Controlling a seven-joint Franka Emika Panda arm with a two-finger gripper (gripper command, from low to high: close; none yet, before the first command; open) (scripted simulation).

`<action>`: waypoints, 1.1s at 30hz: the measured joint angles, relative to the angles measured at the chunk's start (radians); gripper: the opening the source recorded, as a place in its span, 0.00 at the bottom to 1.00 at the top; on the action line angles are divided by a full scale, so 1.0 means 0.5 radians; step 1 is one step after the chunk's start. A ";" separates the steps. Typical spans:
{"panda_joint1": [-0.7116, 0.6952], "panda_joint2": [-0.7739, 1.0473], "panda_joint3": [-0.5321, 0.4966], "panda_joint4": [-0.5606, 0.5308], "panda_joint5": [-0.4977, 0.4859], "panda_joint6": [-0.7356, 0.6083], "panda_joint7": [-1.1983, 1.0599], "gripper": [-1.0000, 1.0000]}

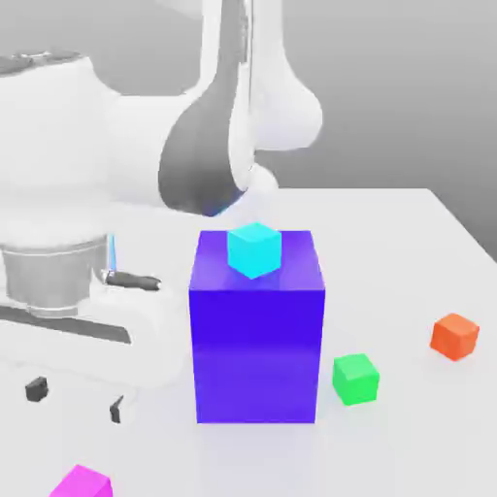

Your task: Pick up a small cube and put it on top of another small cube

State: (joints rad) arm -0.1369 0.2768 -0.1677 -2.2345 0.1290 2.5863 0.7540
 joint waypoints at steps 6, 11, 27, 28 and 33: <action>-0.088 0.435 0.030 0.058 0.075 0.211 -0.044 0.50; -0.114 0.551 0.062 0.084 0.106 0.298 -0.066 0.00; 0.378 -0.019 0.054 -0.273 -0.176 0.182 0.570 0.00; 0.452 -0.062 0.073 -0.317 -0.236 0.211 0.646 0.00; 0.787 -0.292 0.220 -0.547 -0.607 0.363 1.082 0.00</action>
State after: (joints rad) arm 0.2564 0.1306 -0.0575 -2.5082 -0.1746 2.7680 1.2951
